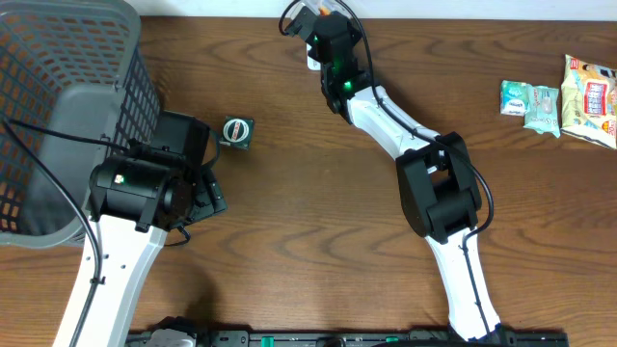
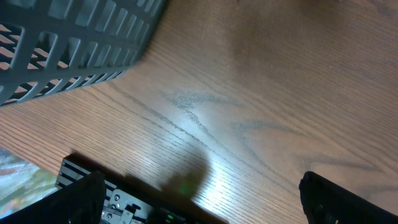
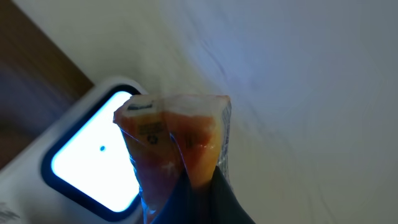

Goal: Scan the item barcode
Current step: 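Hold the orange tissue pack against the scanner face, then carry the orange tissue pack to the right table edge and release it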

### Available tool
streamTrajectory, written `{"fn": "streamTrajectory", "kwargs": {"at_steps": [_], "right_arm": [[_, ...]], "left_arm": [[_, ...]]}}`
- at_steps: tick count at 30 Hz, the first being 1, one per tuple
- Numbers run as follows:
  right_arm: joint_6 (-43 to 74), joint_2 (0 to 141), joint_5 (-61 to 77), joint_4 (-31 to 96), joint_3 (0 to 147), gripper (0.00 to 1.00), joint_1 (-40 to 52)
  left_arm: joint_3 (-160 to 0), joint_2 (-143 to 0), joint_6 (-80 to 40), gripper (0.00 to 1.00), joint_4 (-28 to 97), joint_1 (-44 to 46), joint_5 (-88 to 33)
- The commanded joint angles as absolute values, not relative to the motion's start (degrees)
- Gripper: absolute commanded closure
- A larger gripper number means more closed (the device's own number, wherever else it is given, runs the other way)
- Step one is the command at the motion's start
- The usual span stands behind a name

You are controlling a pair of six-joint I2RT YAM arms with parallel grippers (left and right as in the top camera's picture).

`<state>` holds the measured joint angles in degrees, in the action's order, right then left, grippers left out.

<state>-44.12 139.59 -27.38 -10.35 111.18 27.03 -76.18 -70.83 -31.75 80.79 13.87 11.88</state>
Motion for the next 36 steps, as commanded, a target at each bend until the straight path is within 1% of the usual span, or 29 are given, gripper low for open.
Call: {"fn": "streamTrajectory", "kwargs": {"at_steps": [1, 3, 8, 12, 16, 22, 26, 29, 36], "right_arm": [[-38.2, 139.4, -36.1, -9.9, 112.5, 0.99, 27.1], [-34.5, 138.8, -38.5, -6.7, 113.5, 0.99, 26.9], [-21.8, 134.8, -37.3, 4.6, 114.4, 0.99, 24.8], [-12.0, 129.9, -33.6, 13.7, 114.4, 0.99, 21.3], [-6.1, 125.8, -32.6, 23.3, 114.4, 0.99, 16.7], [-4.3, 123.6, -32.6, 37.8, 114.4, 0.99, 7.5], [-4.3, 123.9, -32.6, 45.2, 114.3, 0.99, 1.7], [-4.3, 123.9, -32.6, 47.8, 114.2, 0.99, -2.9], [-4.3, 123.9, -31.8, 49.3, 114.2, 0.99, -11.0]], "left_arm": [[-76.2, -70.7, -32.5, 0.03, 80.9, 13.6, 11.6], [-76.2, -70.7, -32.5, 0.02, 80.9, 13.6, 11.6], [-76.2, -70.7, -32.5, 0.02, 80.9, 13.6, 11.6], [-76.2, -70.7, -32.5, 0.02, 80.9, 13.6, 11.6], [-76.2, -70.7, -32.5, 0.02, 80.9, 13.6, 11.6], [-76.2, -70.7, -32.5, 0.02, 80.9, 13.6, 11.6], [-76.2, -70.7, -32.5, 0.02, 80.9, 13.6, 11.6], [-76.2, -70.7, -32.5, 0.02, 80.9, 13.6, 11.6], [-76.2, -70.7, -32.5, 0.02, 80.9, 13.6, 11.6]]}}
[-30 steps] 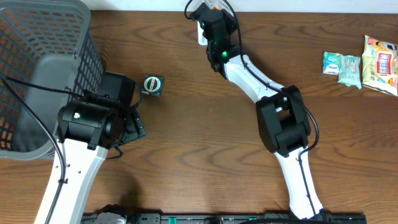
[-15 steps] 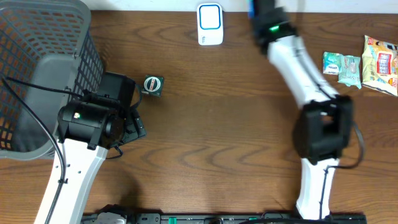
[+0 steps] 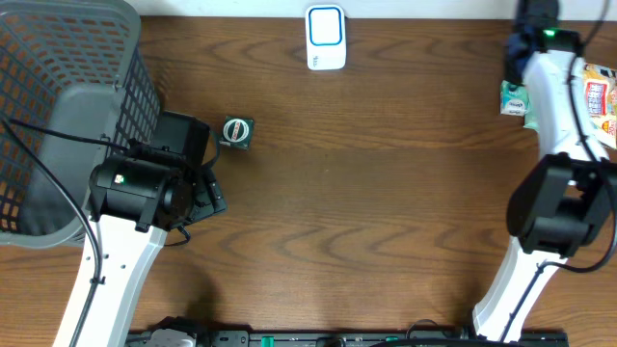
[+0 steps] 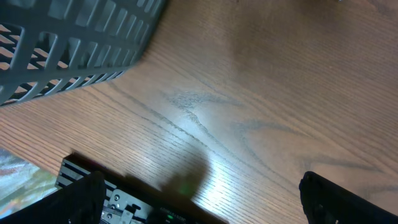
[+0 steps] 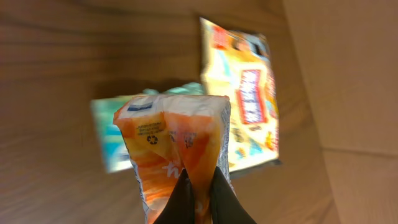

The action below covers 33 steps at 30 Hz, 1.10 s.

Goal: Scan the item barcode
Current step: 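Carry the orange tissue pack to the right table edge and release it, then swing the right gripper left toward the green round tin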

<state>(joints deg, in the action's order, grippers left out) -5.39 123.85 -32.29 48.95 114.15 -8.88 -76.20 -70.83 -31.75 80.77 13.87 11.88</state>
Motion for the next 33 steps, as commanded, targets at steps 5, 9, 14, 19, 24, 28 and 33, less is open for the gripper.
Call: {"fn": "streamTrajectory", "kwargs": {"at_steps": [5, 9, 14, 19, 24, 28, 33], "right_arm": [[-4.3, 123.9, -23.7, 49.5, 114.2, 0.56, -14.4], [-4.3, 123.9, -14.8, 49.6, 114.2, 0.01, -16.0], [-4.3, 123.9, -1.1, 50.4, 114.2, 0.01, -15.8], [-4.3, 123.9, 22.3, 53.1, 114.2, 0.01, -14.5], [-4.3, 123.9, 42.6, 56.4, 114.2, 0.01, -11.5], [-4.3, 123.9, 46.1, 58.7, 114.2, 0.01, -6.9], [-4.3, 123.9, 46.0, 59.4, 114.2, 0.01, 0.9]], "left_arm": [[-76.2, -70.7, -32.5, 0.02, 80.9, 13.6, 11.6], [-76.2, -70.7, -32.5, 0.02, 80.9, 13.6, 11.6], [-76.2, -70.7, -32.5, 0.02, 80.9, 13.6, 11.6], [-76.2, -70.7, -32.5, 0.02, 80.9, 13.6, 11.6], [-76.2, -70.7, -32.5, 0.02, 80.9, 13.6, 11.6], [-76.2, -70.7, -32.5, 0.02, 80.9, 13.6, 11.6], [-76.2, -70.7, -32.5, 0.02, 80.9, 13.6, 11.6]]}}
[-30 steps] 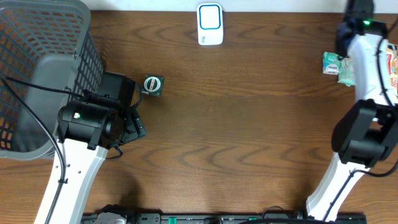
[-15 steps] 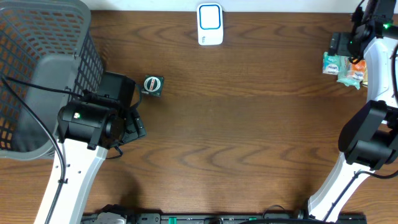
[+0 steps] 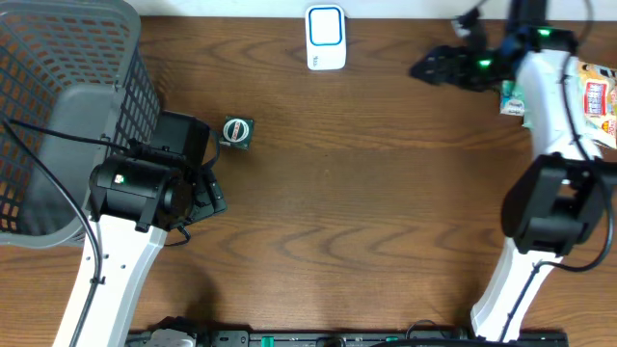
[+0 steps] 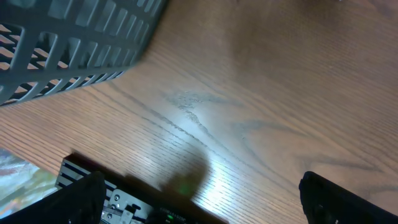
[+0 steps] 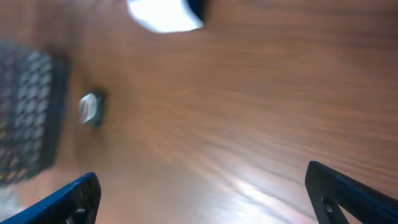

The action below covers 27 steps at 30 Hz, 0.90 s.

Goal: Scan the item barcode
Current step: 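Swing the right gripper left toward the green round tin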

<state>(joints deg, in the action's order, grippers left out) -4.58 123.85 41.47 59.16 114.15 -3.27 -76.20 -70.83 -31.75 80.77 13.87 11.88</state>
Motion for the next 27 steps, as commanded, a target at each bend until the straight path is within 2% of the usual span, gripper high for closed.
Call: {"fn": "streamTrajectory", "kwargs": {"at_steps": [1, 11, 18, 27], "right_arm": [[-4.3, 123.9, 46.0, 59.4, 114.2, 0.01, 2.5], [-1.8, 123.9, 42.2, 50.8, 114.2, 0.01, 15.7], [14.8, 123.9, 20.6, 47.8, 114.2, 0.01, 22.6], [19.4, 124.0, 16.4, 43.1, 114.2, 0.01, 27.8]], "left_arm": [[-76.2, -70.7, -32.5, 0.03, 80.9, 13.6, 11.6], [-76.2, -70.7, -32.5, 0.02, 80.9, 13.6, 11.6], [-76.2, -70.7, -32.5, 0.02, 80.9, 13.6, 11.6], [-76.2, -70.7, -32.5, 0.02, 80.9, 13.6, 11.6]]}}
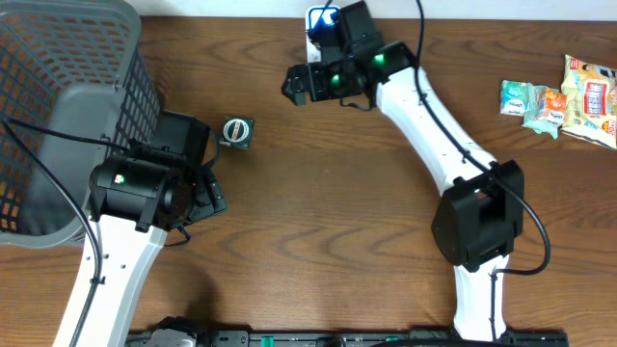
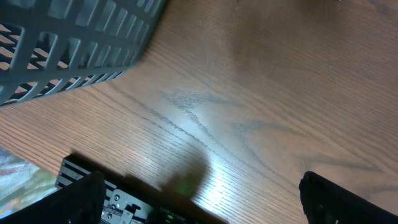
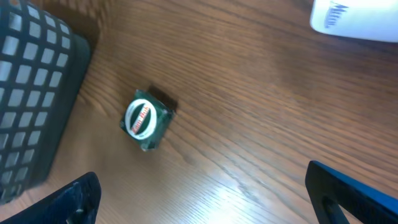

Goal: Scan the item barcode
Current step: 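Swing the right gripper left toward the green round tin, then lower the right gripper onto the green tin and grasp it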

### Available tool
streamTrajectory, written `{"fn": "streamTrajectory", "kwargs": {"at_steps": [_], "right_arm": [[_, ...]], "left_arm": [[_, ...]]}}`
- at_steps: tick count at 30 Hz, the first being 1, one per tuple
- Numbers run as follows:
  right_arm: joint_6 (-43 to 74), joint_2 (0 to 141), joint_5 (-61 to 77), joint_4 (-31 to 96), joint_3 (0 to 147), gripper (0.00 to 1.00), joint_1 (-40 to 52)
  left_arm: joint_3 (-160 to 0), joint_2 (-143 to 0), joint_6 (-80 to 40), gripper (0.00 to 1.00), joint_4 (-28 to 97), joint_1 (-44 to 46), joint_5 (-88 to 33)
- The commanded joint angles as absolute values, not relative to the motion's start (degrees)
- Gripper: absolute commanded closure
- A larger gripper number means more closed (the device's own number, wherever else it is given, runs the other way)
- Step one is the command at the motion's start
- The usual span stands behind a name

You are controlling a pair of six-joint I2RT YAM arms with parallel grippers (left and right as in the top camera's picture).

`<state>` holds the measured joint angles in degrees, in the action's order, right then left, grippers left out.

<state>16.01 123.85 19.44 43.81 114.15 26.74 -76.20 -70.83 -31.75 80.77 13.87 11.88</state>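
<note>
The white scanner point(image 1: 326, 26) stands at the table's far edge and shows in the right wrist view's upper right point(image 3: 357, 22). A small green box with a round white label point(image 1: 237, 132) lies on the wood; it is also seen from the right wrist point(image 3: 147, 119). My right gripper point(image 1: 297, 87) hovers open just left of the scanner, right of and beyond the box, nothing between its fingers point(image 3: 348, 193). My left gripper point(image 1: 210, 196) rests open and empty near the basket, its fingers point(image 2: 84, 199) at the frame's lower corners.
A grey mesh basket point(image 1: 58, 106) fills the far left corner and appears in both wrist views point(image 3: 28, 99) point(image 2: 74, 43). Snack packets point(image 1: 530, 99), one orange, and a larger yellow bag point(image 1: 590, 87) lie at the far right.
My right gripper, open and empty, has moved from right of the scanner to just left of it, so the green box now shows below it. The left arm is unchanged.
My right gripper held an orange packet in front of the scanner. Then it held the packet over the snack packets at the far right. Afterwards it was open and empty, an orange packet lying among those snacks, and now it hovers near the green box.
</note>
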Motion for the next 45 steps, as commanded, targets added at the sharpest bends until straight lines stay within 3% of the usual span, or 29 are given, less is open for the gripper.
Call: {"fn": "streamTrajectory", "kwargs": {"at_steps": [1, 6, 13, 14, 16, 19, 32, 38, 40, 45], "right_arm": [[20.9, 124.1, 15.7, 42.6, 114.2, 0.01, 28.2], [26.4, 125.2, 11.8, 40.9, 114.2, 0.05, 29.6], [32.2, 127.4, 11.6, 39.2, 114.2, 0.37, 31.0], [33.0, 127.7, 11.6, 39.1, 114.2, 0.38, 31.4], [33.7, 128.3, 11.8, 38.6, 114.2, 0.36, 32.4], [33.6, 129.4, 11.9, 37.0, 114.2, 0.22, 34.3], [39.6, 135.9, 11.9, 23.7, 114.2, 0.21, 40.4], [39.6, 137.6, 6.3, 22.0, 114.2, 0.11, 42.6], [39.4, 138.3, 4.4, 21.6, 114.2, 0.11, 43.4], [27.4, 138.9, 2.6, 16.9, 114.2, 0.24, 45.6]], "left_arm": [[-76.2, -70.7, -32.5, 0.02, 80.9, 13.6, 11.6], [-76.2, -70.7, -32.5, 0.02, 80.9, 13.6, 11.6], [-76.2, -70.7, -32.5, 0.02, 80.9, 13.6, 11.6], [-76.2, -70.7, -32.5, 0.02, 80.9, 13.6, 11.6], [-76.2, -70.7, -32.5, 0.02, 80.9, 13.6, 11.6], [-76.2, -70.7, -32.5, 0.02, 80.9, 13.6, 11.6], [-76.2, -70.7, -32.5, 0.02, 80.9, 13.6, 11.6], [-76.2, -70.7, -32.5, 0.02, 80.9, 13.6, 11.6], [-76.2, -70.7, -32.5, 0.02, 80.9, 13.6, 11.6], [-76.2, -70.7, -32.5, 0.03, 80.9, 13.6, 11.6]]}}
